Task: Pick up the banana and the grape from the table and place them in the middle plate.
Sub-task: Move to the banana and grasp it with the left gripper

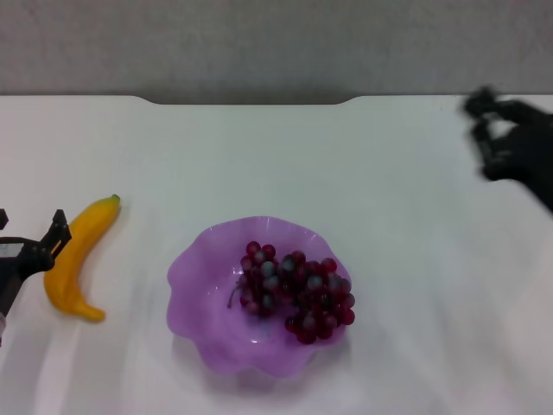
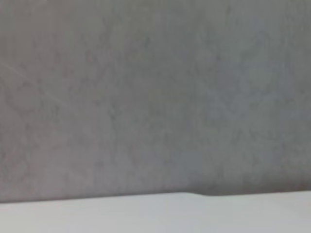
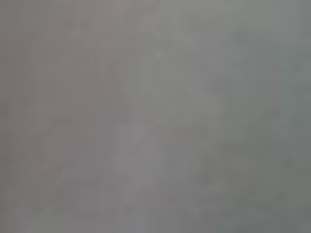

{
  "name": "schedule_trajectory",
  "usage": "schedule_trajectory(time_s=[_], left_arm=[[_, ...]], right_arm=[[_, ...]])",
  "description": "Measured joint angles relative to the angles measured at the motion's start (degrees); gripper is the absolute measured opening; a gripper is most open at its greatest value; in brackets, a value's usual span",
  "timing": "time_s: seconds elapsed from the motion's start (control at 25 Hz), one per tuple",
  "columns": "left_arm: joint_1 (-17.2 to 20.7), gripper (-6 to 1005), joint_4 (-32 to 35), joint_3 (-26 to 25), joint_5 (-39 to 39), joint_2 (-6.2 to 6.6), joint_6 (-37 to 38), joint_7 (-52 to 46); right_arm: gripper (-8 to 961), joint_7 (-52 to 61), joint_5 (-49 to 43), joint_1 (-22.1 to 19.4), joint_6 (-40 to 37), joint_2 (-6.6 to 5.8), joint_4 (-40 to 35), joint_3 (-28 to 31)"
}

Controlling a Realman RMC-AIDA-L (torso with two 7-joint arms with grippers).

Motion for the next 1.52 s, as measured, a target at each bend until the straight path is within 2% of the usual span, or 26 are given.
schedule_trajectory(time_s=[0.2,0.32,0.52,0.92,1.52], left_arm=[[-1.17,893,0.00,-0.28,-0.20,0.01,-3.16,0.00],[-1.52,893,0.00,-0.32,-0.27,0.03,-3.97,0.00],[-2.28,893,0.00,-0.39,-0.31,0.07,-7.45,0.00],[-4.96,894,1.31,0.07,0.02,-0.05,-16.48,3.57],[-4.73,888,1.41,0.19,0.09,-0.13,-19.57,6.08]], right_arm=[[288,-5.34,13.98,0.20,-10.57,0.13,12.25,2.43],[60,-6.99,17.55,0.62,-12.54,0.11,16.90,2.22],[0,-7.08,17.61,2.05,-12.41,0.14,20.98,1.50],[0,-7.15,17.61,2.98,-12.88,0.14,21.60,-0.87],[0,-7.20,17.69,3.37,-13.54,0.01,21.58,-2.32]])
